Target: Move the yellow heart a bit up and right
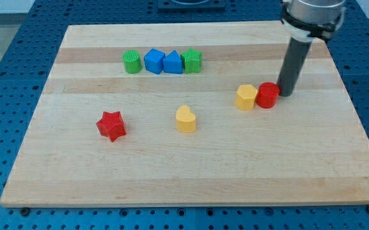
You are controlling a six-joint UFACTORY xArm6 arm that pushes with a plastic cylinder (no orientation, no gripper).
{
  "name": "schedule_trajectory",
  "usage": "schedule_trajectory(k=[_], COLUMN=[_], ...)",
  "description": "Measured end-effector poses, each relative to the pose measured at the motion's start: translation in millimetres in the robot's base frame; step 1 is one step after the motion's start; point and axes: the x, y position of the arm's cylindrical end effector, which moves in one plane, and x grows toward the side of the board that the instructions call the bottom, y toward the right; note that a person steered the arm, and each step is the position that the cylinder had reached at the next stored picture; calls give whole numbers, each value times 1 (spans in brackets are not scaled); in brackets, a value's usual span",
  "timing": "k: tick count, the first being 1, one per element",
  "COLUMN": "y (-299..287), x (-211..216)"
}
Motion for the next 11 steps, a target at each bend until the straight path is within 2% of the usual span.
schedule_trajectory(k=[1, 2, 4, 5, 6, 7, 8, 11], y=[16, -17, -147, -155, -189, -226, -235, -222], x=[58, 88, 87, 88, 105, 92, 77, 77])
